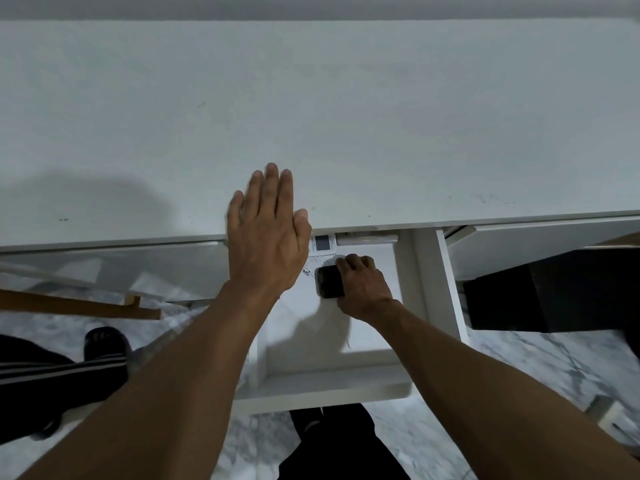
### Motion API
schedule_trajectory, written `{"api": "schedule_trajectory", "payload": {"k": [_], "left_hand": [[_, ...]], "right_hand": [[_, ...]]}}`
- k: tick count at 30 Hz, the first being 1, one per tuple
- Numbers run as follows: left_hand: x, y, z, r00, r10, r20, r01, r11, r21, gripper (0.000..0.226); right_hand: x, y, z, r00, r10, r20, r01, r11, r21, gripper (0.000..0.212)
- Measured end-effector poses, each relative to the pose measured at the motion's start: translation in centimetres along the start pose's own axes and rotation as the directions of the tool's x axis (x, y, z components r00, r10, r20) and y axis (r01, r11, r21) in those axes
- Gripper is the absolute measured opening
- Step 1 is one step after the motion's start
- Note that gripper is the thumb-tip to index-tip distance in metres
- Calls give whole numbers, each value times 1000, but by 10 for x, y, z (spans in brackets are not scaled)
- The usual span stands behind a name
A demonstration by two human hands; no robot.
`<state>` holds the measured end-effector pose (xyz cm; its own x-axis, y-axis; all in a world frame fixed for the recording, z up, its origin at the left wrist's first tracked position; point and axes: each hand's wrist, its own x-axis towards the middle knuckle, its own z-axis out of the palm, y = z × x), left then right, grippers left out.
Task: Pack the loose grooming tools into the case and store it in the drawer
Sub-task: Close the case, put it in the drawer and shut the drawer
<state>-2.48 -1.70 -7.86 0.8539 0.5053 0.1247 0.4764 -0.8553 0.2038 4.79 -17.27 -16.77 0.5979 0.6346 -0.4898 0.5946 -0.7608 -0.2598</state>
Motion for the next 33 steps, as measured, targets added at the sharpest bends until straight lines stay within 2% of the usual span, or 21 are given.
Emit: {"api": "schedule_trajectory", "payload": {"k": [8,10,17,22,24,26,29,33], "left_hand": [[-1,1,-4,1000,2,23,-2,1000,1,61],[-3,2,-8,999,3,48,-3,1000,5,62],[-6,10,-37,962,-18,273,38,997,-68,58],[-96,26,-52,972,139,190,-82,957,-278,50],[-142,27,-42,965,184,184,-134,957,-256,50],[-178,27,-31,961,177,213,-127,965,-230,54],[-217,30,-22,970,134,202,-90,973,-214,57],[-259,39,-13,980,117,160,-95,986,-136,59]], "right_hand": [[-12,-6,-9,999,37,-2,-37,999,-29,75],[-23,-10,-15,998,61,-23,-61,998,-7,70],[-83,-19,-41,988,84,-130,-75,995,67,51],[-126,-10,-41,980,84,-180,-66,992,103,50],[-143,-6,-40,982,91,-166,-74,991,108,50],[-159,-3,-37,978,93,-185,-74,991,108,47],[-187,2,-26,963,58,-265,-31,994,106,43],[-228,10,-1,922,-24,-387,35,999,20,42]]}}
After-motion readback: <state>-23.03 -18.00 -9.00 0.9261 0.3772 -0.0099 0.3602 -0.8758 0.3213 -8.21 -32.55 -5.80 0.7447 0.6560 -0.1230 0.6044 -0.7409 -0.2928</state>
